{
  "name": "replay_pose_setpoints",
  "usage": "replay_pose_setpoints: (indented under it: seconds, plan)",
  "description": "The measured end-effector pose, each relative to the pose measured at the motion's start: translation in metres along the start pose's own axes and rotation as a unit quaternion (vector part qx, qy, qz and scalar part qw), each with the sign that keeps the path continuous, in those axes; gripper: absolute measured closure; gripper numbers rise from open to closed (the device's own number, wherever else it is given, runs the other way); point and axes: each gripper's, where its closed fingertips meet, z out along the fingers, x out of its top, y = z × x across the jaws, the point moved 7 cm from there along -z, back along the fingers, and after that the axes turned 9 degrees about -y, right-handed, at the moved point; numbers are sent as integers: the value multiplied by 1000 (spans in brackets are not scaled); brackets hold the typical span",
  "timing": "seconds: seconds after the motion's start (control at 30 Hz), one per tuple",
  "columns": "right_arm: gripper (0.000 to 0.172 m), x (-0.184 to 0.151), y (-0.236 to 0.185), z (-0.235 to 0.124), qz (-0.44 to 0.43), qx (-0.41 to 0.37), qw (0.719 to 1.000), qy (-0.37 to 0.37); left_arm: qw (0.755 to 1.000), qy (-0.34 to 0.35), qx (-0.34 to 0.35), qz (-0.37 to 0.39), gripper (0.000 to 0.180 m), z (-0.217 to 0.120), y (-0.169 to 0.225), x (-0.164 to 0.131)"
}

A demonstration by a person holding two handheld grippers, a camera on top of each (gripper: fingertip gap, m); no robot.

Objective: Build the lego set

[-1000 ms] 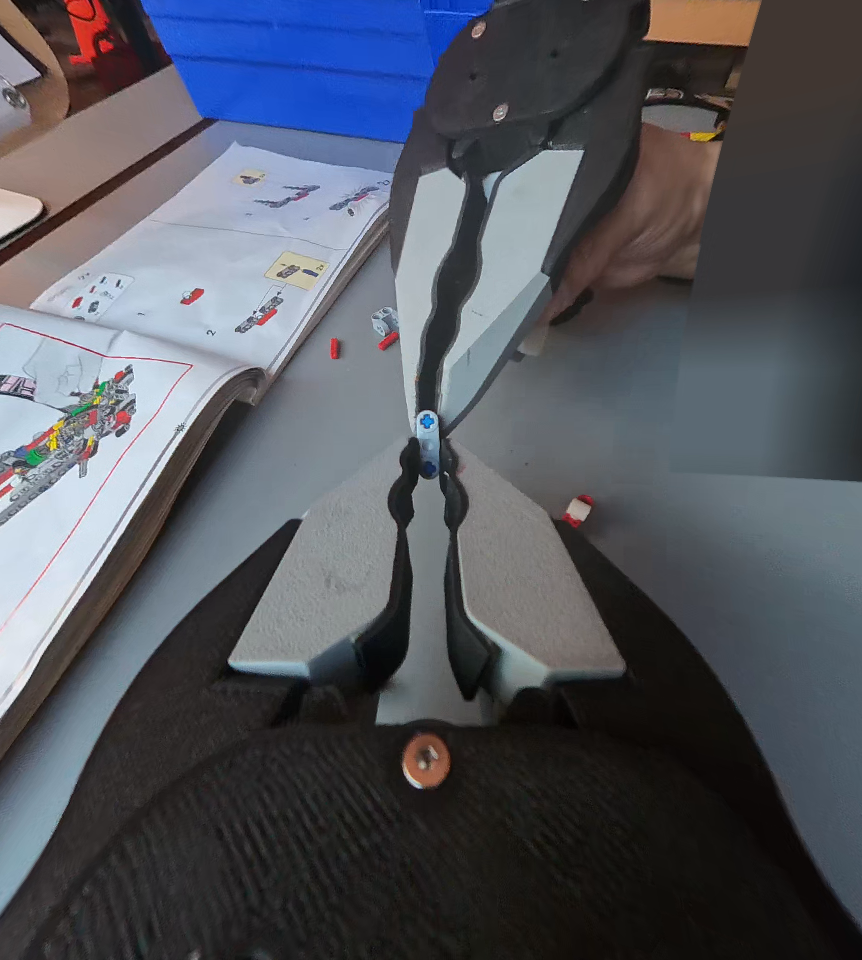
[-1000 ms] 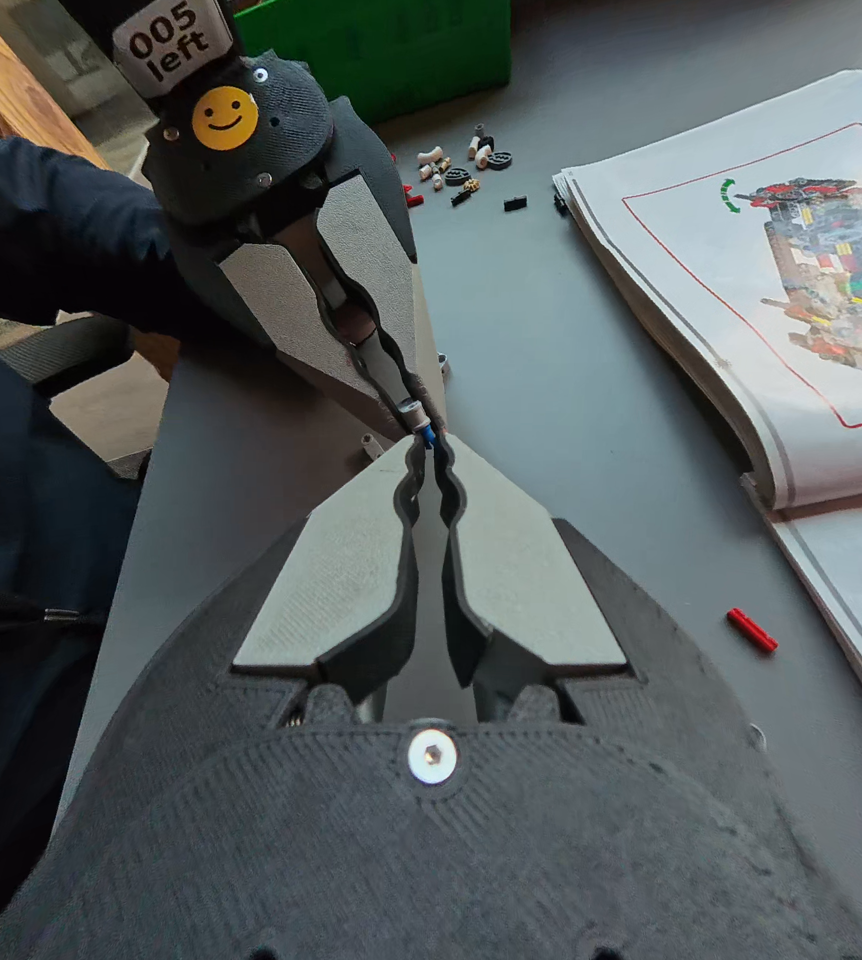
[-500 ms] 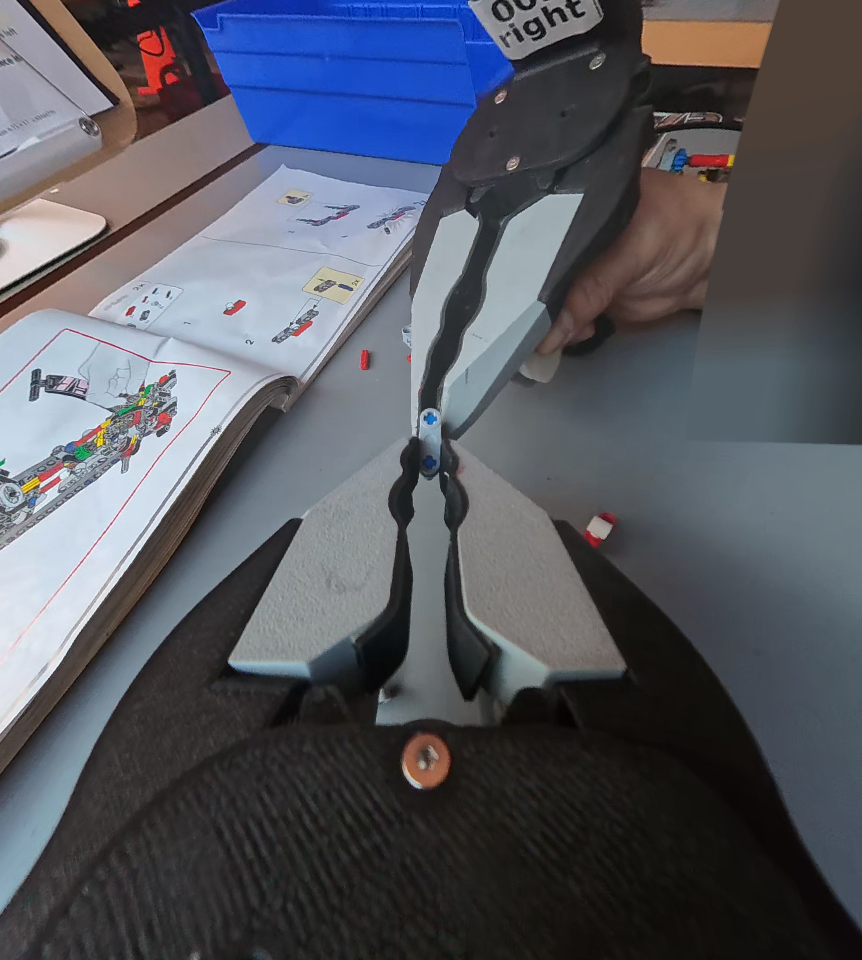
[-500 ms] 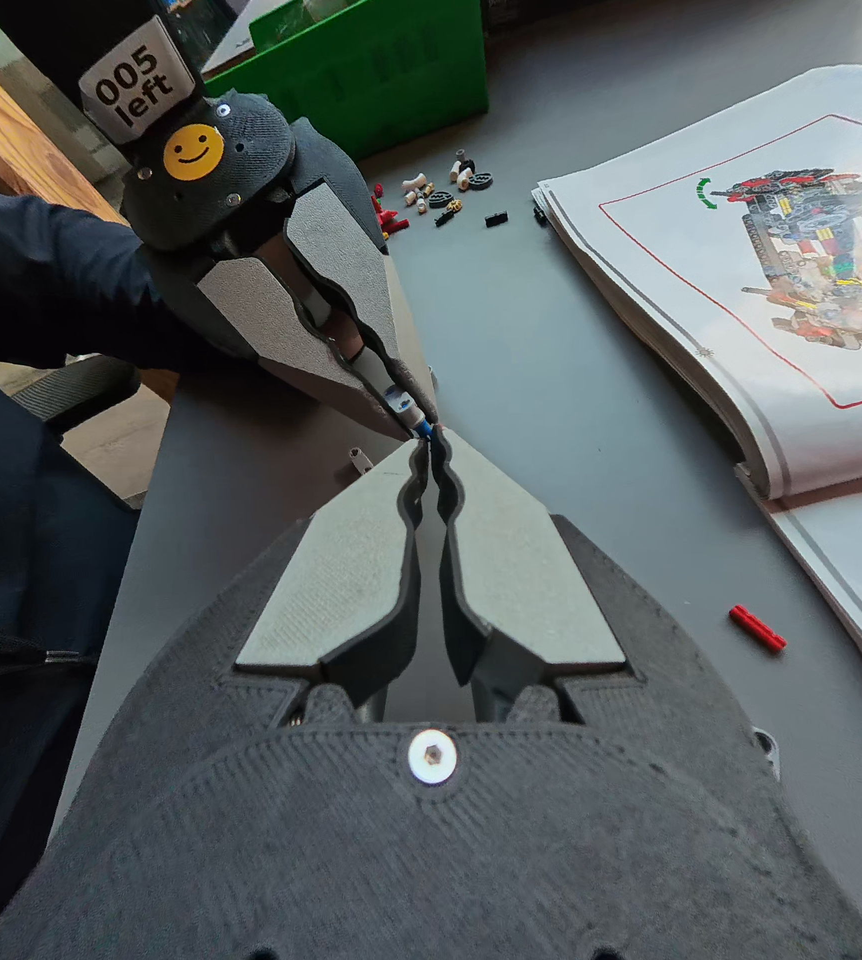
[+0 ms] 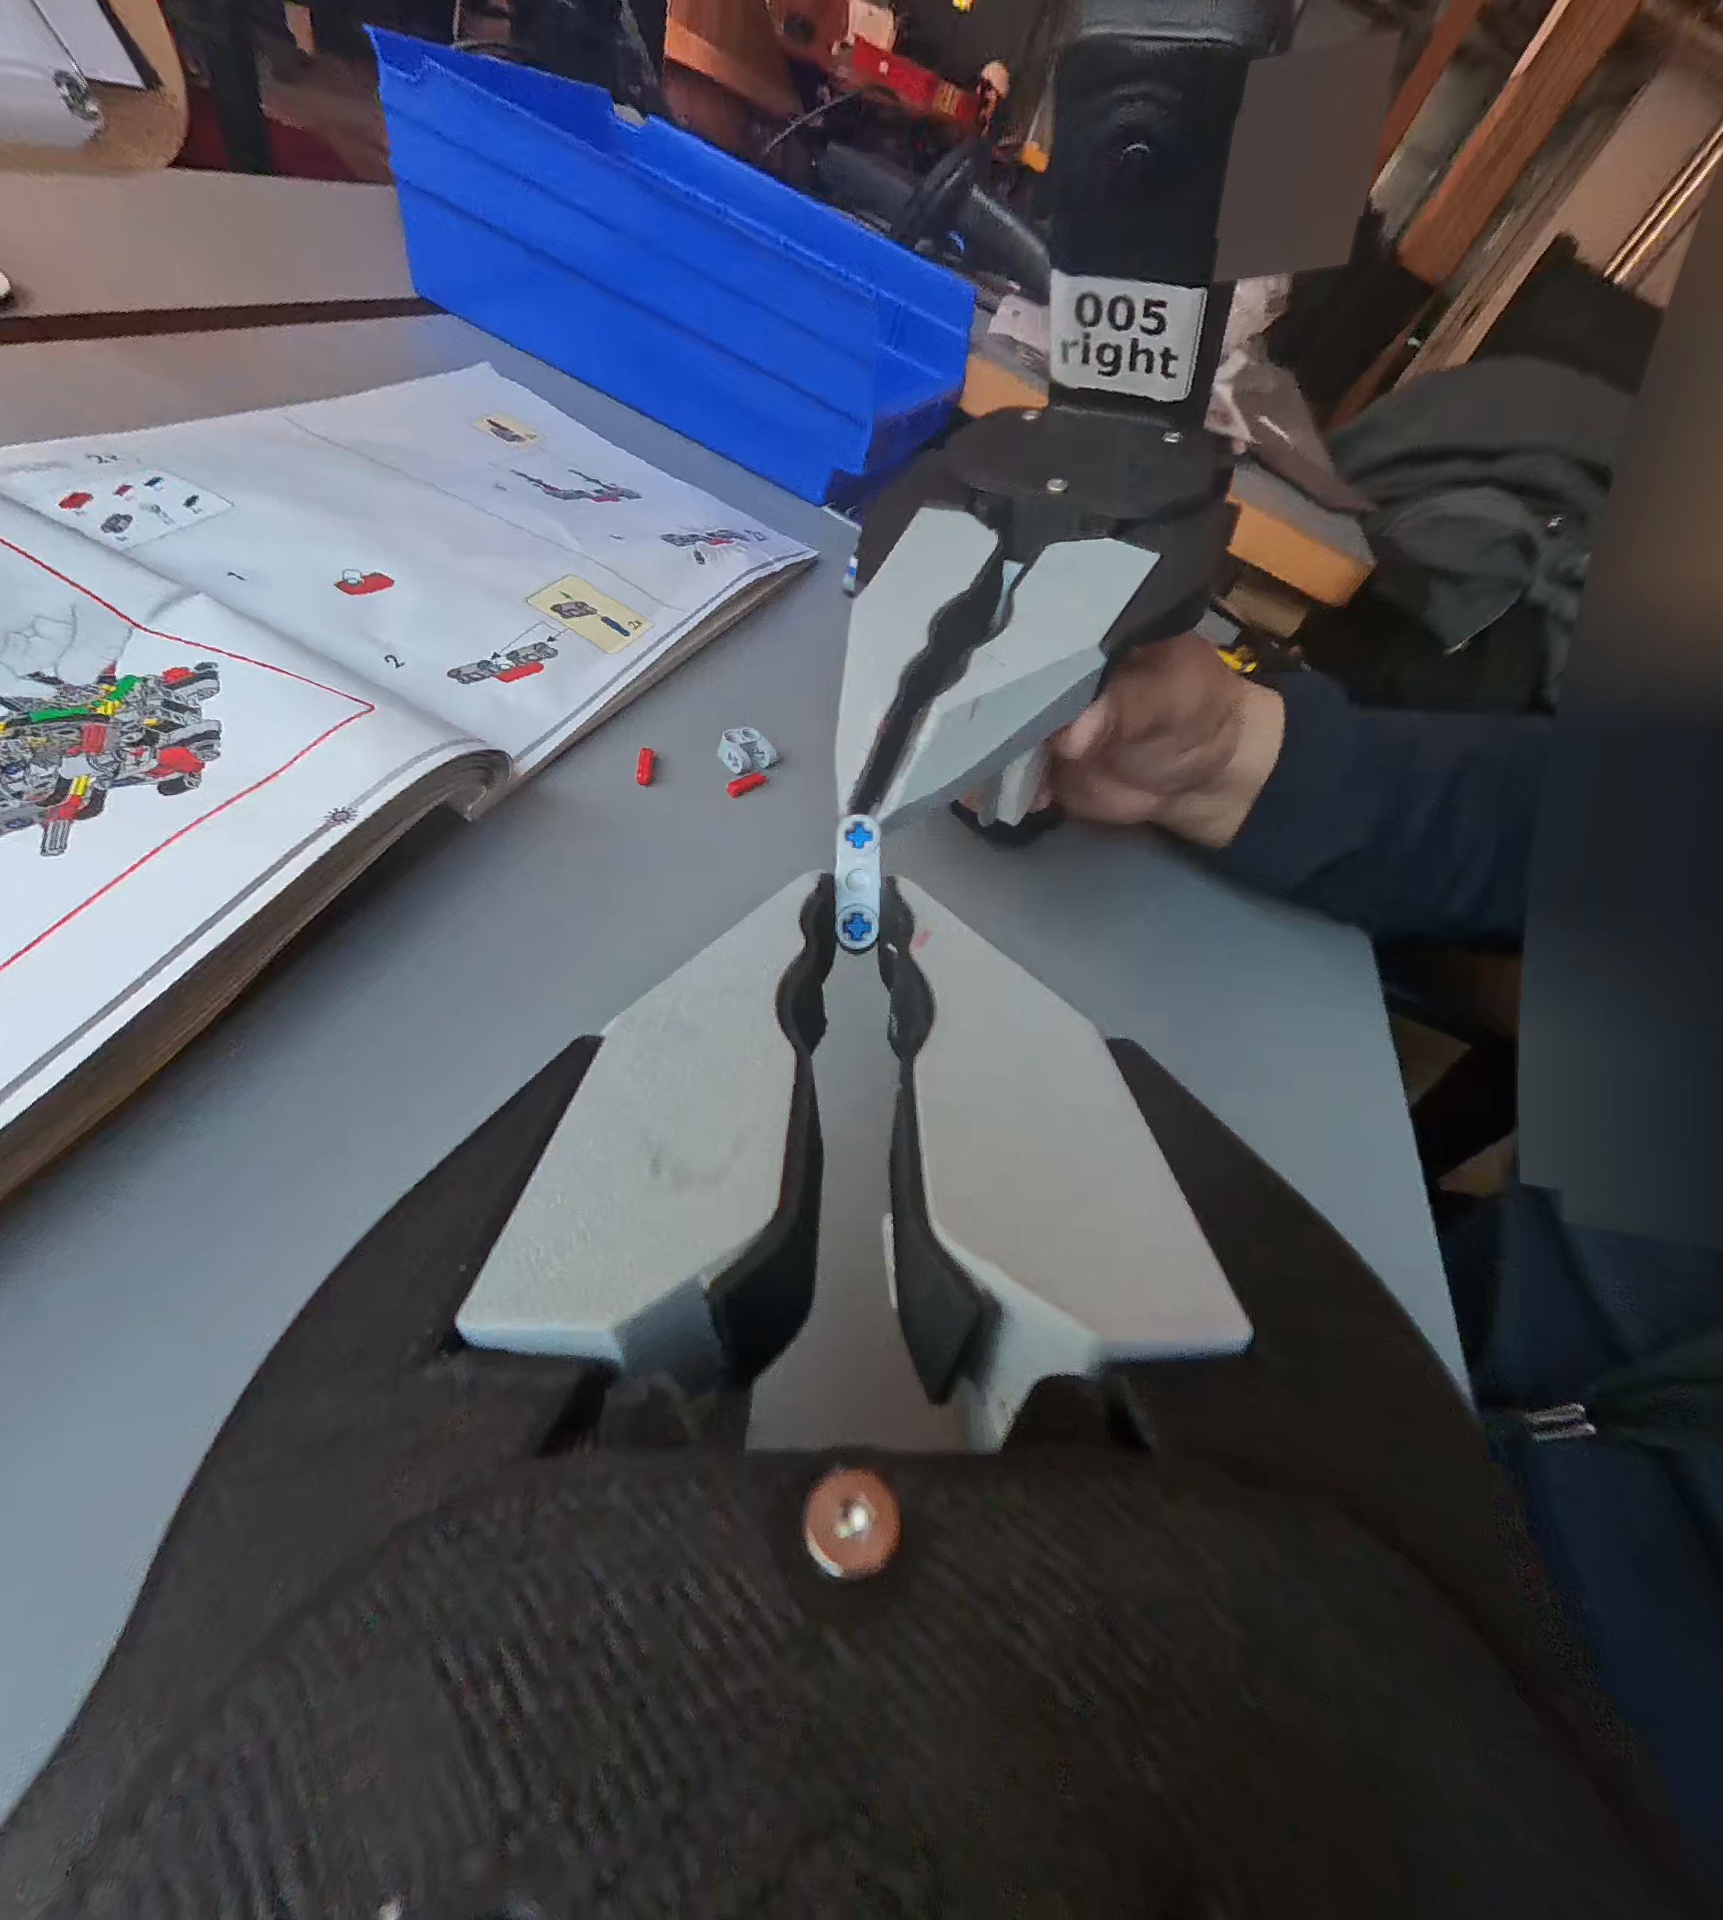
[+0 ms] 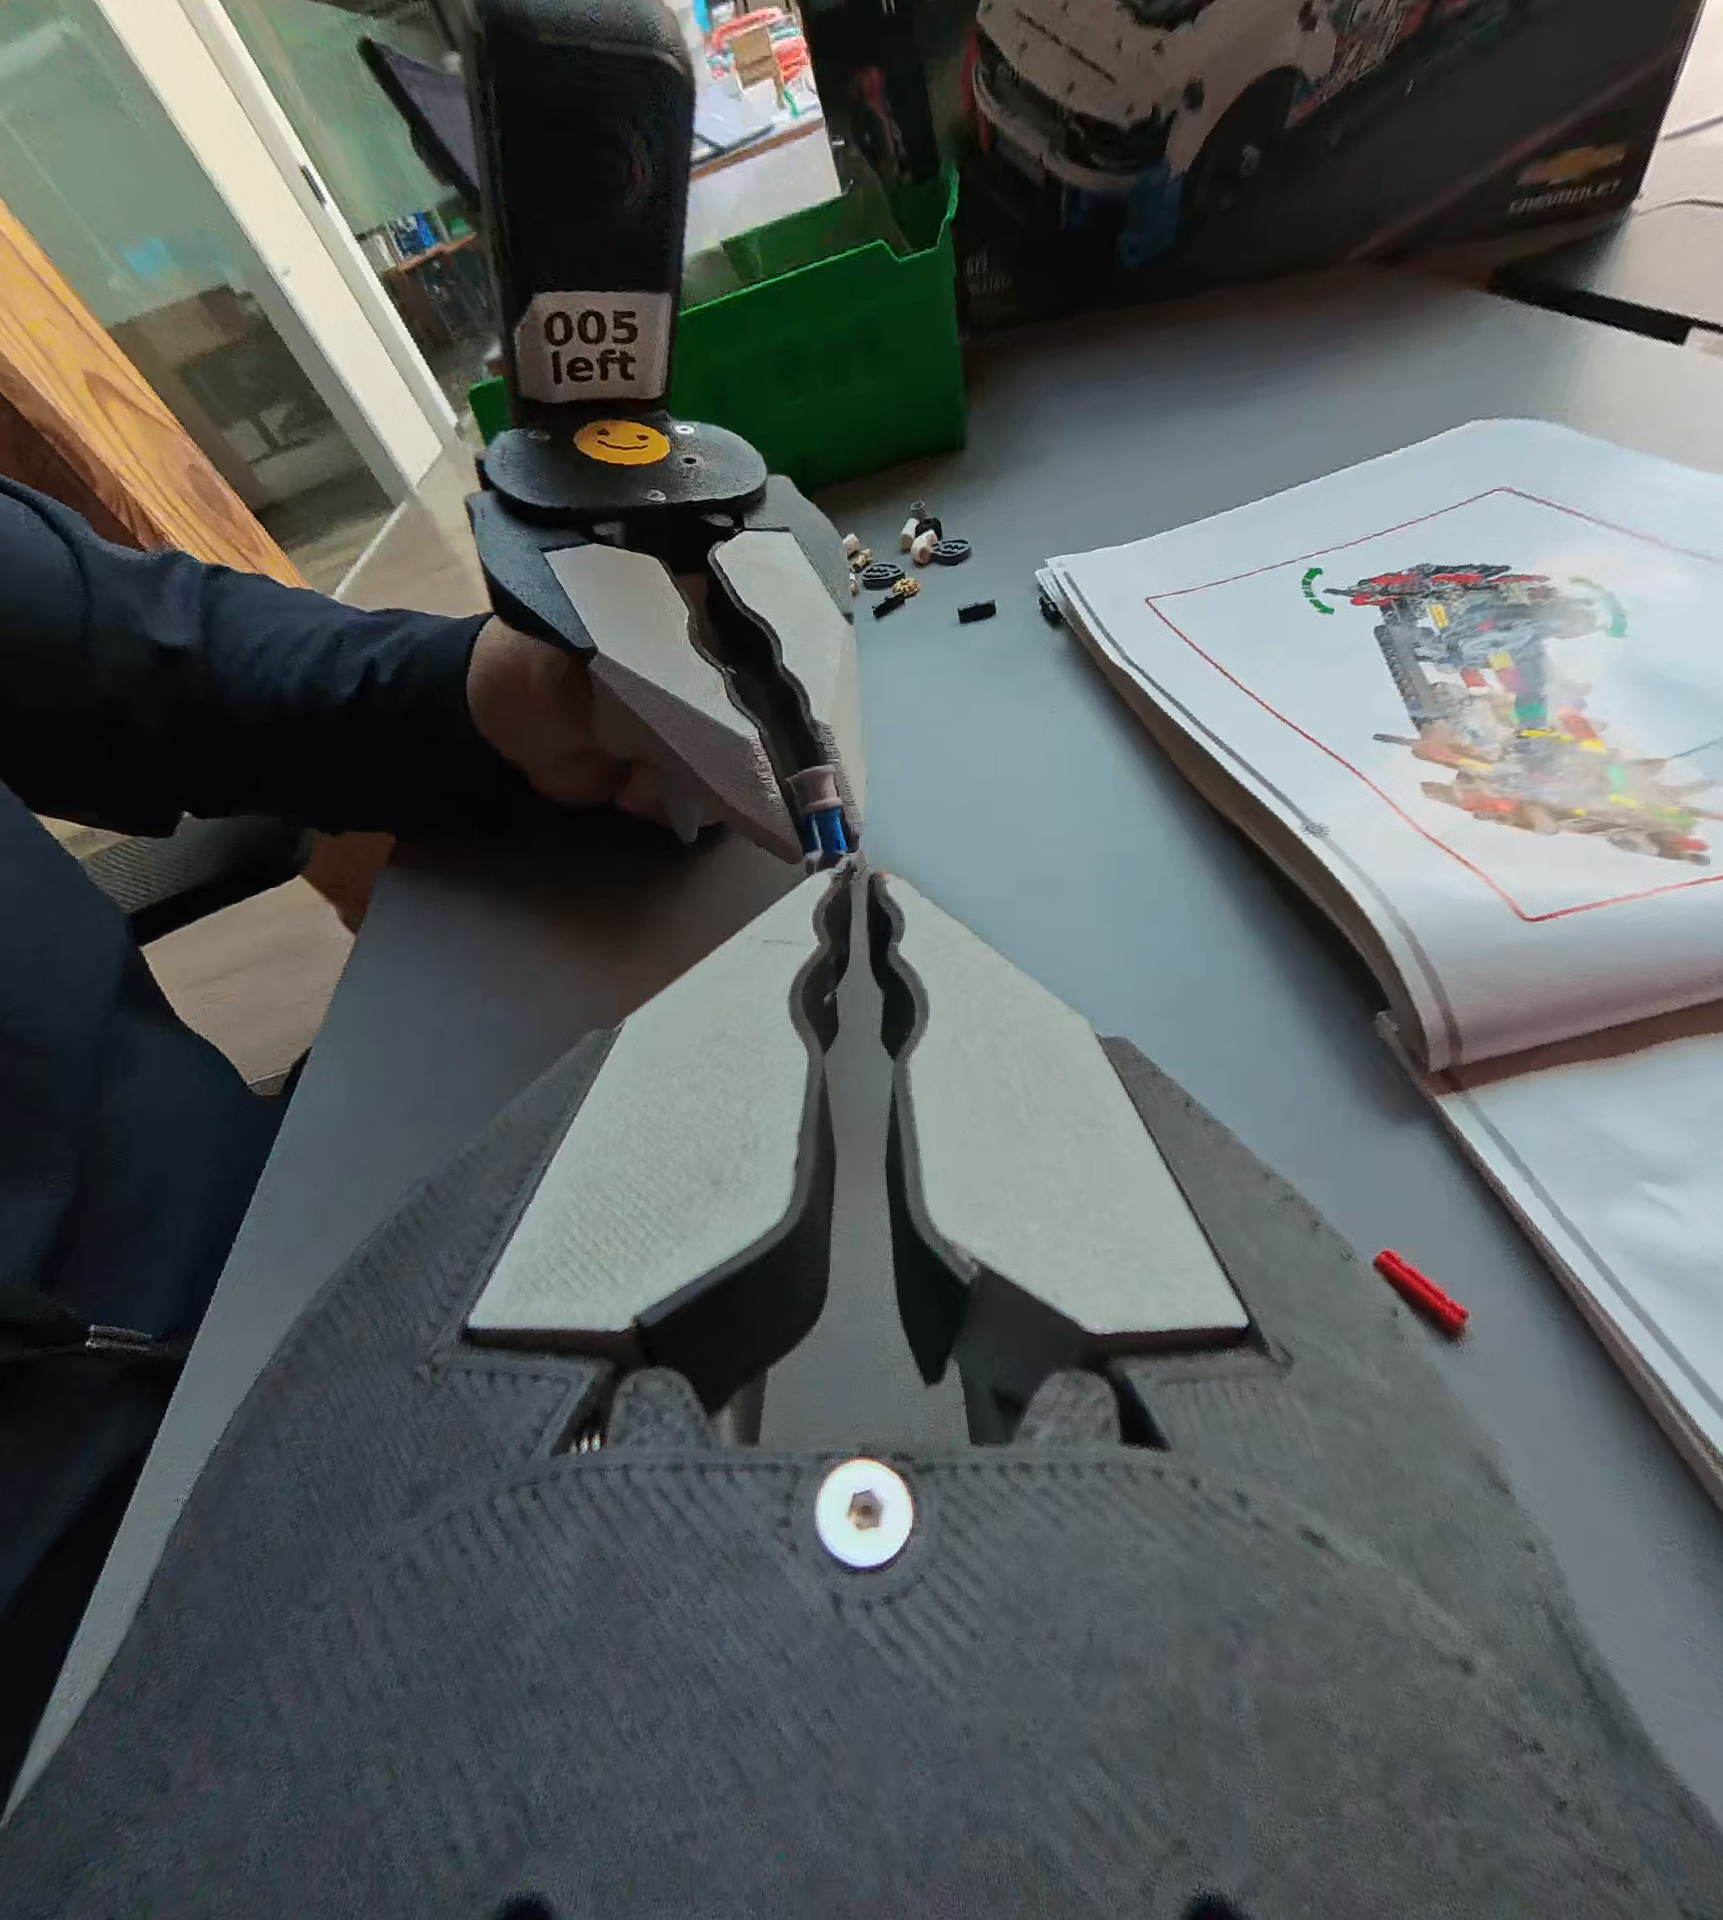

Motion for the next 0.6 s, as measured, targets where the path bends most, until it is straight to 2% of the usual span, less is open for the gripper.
replay_pose_setpoints:
  seconds: [0.07, 0.33, 0.6]
  plan:
    - [162, 3, -3, -1, -12, 8, 1000, 10, 1000, -1, -20, -13, 175, 1, 0, 0]
    - [171, 3, -9, 4, -52, 22, 998, -6, 996, 10, -72, -48, 175, 3, 3, 0]
    - [170, 6, -7, 7, -21, 58, 998, 11, 995, 11, -83, -59, 175, 5, 3, 0]
